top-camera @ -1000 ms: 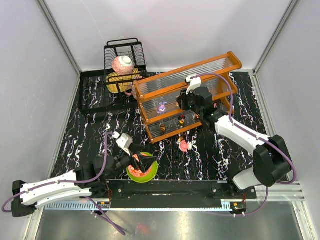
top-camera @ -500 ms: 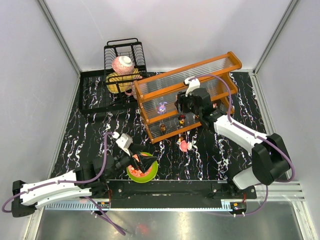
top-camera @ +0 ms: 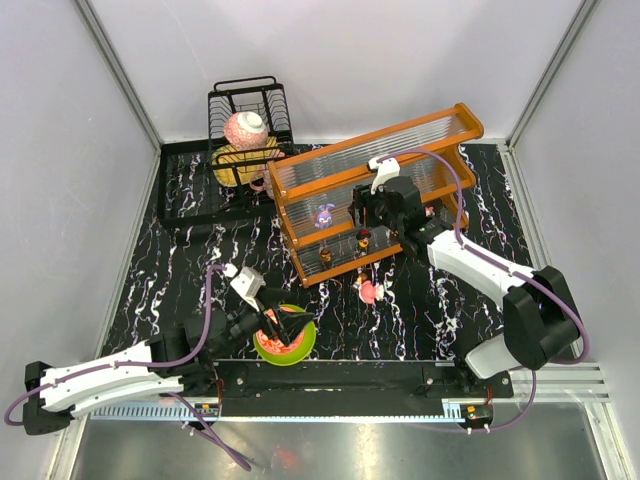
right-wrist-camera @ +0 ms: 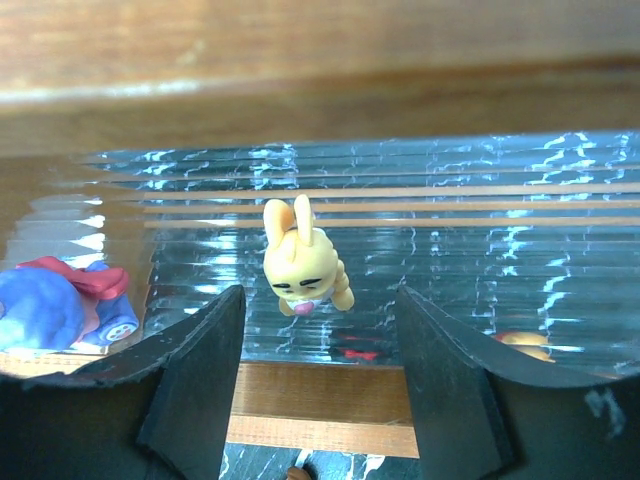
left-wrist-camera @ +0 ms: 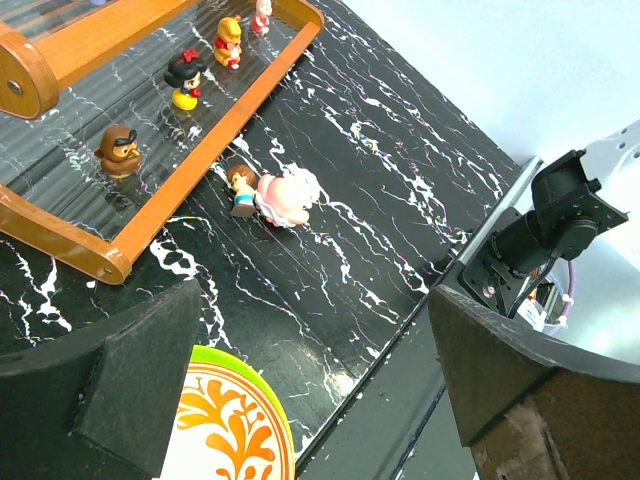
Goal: Place and organize the plastic toys onto the shelf
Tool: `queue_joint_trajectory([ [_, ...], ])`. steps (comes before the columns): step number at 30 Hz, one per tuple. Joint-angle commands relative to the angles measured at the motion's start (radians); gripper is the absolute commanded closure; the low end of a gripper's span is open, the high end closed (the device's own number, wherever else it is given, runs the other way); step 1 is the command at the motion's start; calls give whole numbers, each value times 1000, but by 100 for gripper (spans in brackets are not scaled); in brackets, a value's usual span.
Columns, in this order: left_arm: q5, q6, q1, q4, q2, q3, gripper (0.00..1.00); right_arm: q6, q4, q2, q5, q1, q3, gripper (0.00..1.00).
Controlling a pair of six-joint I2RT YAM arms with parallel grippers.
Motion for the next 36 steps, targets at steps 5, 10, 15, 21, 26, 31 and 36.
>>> queue_joint_trajectory([
  [5, 6, 10, 4, 37, -10, 3, 1, 1, -33, -91, -1, -6, 17, 29],
  [10, 6, 10, 4, 43, -12, 3, 1, -1, -53, -162, -11, -6, -6, 27],
  [15, 6, -1, 4, 52, -6, 0, 1, 15, -113, -228, -17, -6, -49, 24],
  [21, -23, -24, 4, 46, -6, -2, 1, 142, -178, -396, -38, -6, -167, 23],
  [26, -54, -36, 4, 41, 2, 1, 1, 296, -308, -553, -32, -1, -253, 24],
  [31, -60, -44, 4, 55, 31, 3, 1, 477, -392, -633, -40, 40, -374, 28],
  [36, -52, -72, 4, 98, 56, -5, 1, 620, -385, -590, -27, 108, -488, 31],
])
